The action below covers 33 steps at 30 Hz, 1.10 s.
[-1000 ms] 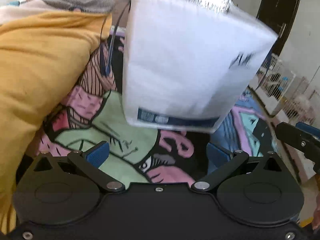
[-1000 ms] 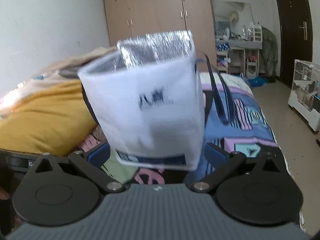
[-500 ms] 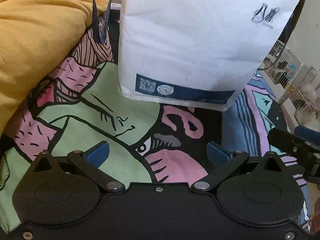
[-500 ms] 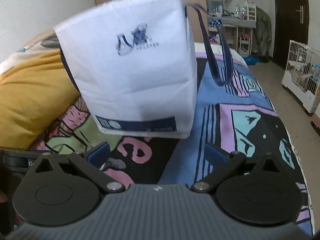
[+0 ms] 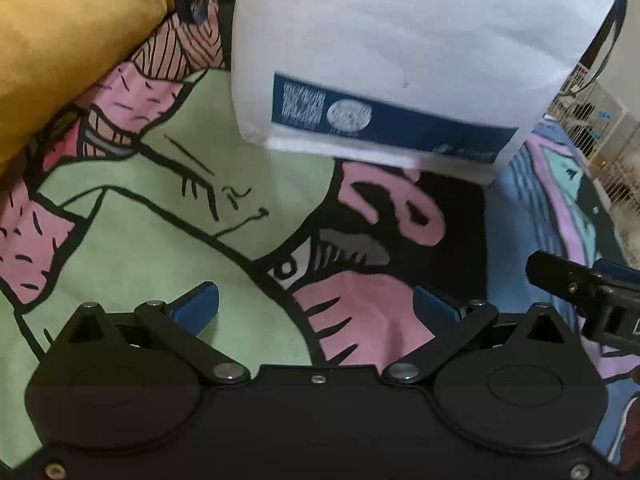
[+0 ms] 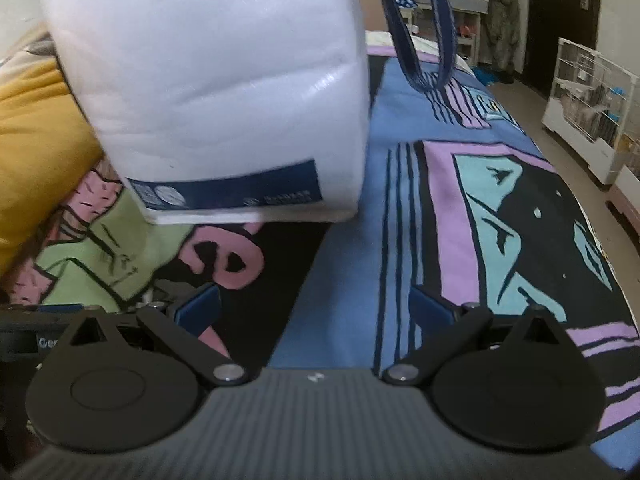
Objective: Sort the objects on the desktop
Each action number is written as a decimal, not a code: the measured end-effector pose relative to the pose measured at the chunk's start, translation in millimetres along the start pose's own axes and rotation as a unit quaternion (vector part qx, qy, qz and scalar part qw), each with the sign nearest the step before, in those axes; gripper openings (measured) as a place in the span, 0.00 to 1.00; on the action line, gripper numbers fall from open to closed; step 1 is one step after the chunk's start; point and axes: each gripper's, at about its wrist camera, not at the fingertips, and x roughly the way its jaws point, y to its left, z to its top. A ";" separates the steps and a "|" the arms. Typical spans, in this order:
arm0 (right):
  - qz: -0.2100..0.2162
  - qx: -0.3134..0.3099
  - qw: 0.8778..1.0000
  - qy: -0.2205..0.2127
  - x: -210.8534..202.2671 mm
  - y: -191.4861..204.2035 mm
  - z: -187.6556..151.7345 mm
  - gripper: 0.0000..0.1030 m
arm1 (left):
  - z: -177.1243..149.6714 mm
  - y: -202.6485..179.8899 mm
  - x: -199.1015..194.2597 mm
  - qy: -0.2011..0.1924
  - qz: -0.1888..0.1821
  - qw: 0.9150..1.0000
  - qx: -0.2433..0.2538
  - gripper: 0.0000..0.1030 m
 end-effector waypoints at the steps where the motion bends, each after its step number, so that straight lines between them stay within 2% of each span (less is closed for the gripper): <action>1: -0.002 0.003 1.000 0.004 3.5 -0.7 -1.3 1.00 | -1.6 1.0 3.4 0.000 0.005 1.000 -0.001 1.00; 5: -0.013 0.021 1.000 0.019 18.0 -3.5 -7.1 1.00 | -8.3 6.0 18.3 0.006 0.020 1.000 -0.009 1.00; 9: -0.016 0.061 0.997 0.054 36.5 -10.6 -20.6 1.00 | -14.0 1.1 23.4 -0.008 0.036 0.999 0.012 1.00; 14: -0.035 0.022 0.999 0.034 39.5 -1.8 -32.3 1.00 | -28.4 -4.5 25.2 -0.049 0.052 0.997 0.029 1.00; 17: -0.054 -0.041 0.998 0.004 39.8 9.4 -48.6 0.99 | -35.8 -4.2 25.1 -0.079 0.054 0.995 0.030 1.00; 18: -0.054 -0.046 0.997 -0.018 38.4 10.5 -55.0 0.99 | -39.8 -3.9 25.1 -0.093 0.054 0.994 0.031 1.00; 21: -0.054 -0.046 0.997 -0.037 37.4 10.0 -60.7 1.00 | -51.7 -4.7 24.8 -0.130 0.056 0.989 0.041 1.00; 26: -0.050 -0.050 0.995 -0.073 35.8 8.6 -71.4 0.99 | -55.5 -4.3 24.3 -0.146 0.054 0.987 0.041 1.00; 33: -0.047 -0.047 0.995 -0.080 34.6 7.6 -73.2 0.99 | -60.4 -2.9 23.4 -0.160 0.048 0.985 0.038 1.00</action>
